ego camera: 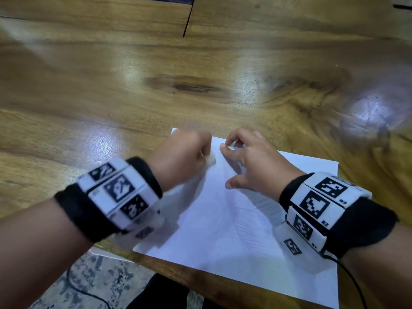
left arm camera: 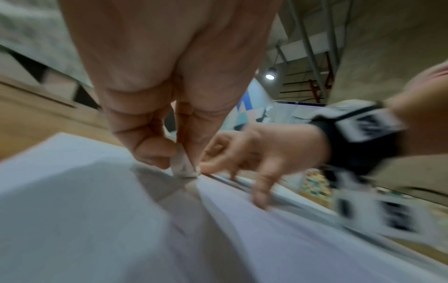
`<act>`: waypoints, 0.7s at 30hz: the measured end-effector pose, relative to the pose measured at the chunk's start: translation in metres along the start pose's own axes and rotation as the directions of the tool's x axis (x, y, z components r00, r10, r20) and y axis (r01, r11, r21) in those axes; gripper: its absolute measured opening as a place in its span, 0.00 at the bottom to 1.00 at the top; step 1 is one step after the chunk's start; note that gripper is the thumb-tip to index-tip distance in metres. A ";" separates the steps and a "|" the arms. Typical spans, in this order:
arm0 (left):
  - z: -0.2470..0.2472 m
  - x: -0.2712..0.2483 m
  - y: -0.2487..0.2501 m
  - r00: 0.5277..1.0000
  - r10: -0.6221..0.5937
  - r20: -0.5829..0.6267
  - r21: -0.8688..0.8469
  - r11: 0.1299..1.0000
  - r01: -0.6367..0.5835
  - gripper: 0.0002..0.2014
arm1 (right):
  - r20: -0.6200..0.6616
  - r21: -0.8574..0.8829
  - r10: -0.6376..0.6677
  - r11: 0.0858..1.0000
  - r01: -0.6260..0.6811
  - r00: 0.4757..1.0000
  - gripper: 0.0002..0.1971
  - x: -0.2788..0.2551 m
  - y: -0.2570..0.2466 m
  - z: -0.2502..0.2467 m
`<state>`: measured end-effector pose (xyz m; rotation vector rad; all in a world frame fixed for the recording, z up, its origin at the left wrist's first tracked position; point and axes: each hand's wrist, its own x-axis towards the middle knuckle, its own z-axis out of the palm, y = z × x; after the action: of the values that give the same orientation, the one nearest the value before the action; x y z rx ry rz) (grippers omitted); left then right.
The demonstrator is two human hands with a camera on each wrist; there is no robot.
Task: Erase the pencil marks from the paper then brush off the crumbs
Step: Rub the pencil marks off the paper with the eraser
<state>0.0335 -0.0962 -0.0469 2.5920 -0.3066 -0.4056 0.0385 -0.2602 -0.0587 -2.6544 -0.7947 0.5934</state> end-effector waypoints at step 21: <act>0.000 -0.006 -0.001 0.999 0.013 -0.042 0.054 0.998 -0.011 0.04 | 0.001 -0.017 -0.006 1.000 0.006 1.000 0.39 -0.008 0.005 -0.001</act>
<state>0.0278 -0.0935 -0.0458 2.6461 -0.3221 -0.3421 0.0349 -0.2695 -0.0575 -2.6662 -0.8106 0.5887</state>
